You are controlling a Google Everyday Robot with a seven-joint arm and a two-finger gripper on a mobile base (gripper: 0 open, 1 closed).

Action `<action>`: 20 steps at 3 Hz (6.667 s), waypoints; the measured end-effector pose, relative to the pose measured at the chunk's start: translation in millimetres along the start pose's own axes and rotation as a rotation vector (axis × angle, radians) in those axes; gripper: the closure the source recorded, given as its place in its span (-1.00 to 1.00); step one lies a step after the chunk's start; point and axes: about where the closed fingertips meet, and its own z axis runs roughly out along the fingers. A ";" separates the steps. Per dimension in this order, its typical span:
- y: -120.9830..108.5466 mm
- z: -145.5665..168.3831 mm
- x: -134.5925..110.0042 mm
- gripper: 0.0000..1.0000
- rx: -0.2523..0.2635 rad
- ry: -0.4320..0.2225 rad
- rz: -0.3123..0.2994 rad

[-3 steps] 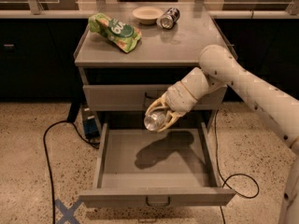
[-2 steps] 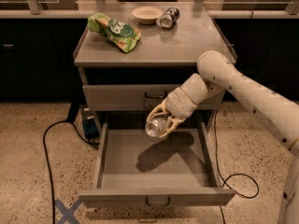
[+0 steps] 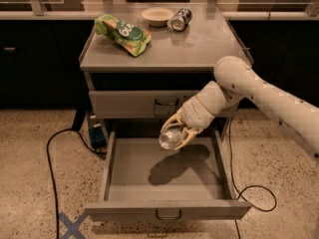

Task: Place redbull can into middle drawer

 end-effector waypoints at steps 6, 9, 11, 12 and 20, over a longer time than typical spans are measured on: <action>92.0 135.9 -2.2 1.00 -0.024 0.183 0.254; 65.0 111.0 93.8 1.00 0.244 0.610 0.337; 19.0 103.4 167.7 1.00 0.446 0.531 0.529; 13.1 132.4 190.0 1.00 0.468 0.370 0.605; 44.4 232.6 230.0 -0.77 0.325 0.203 0.683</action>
Offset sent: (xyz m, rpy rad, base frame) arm -0.0915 0.0549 -0.1411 -0.1150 0.1692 -0.0402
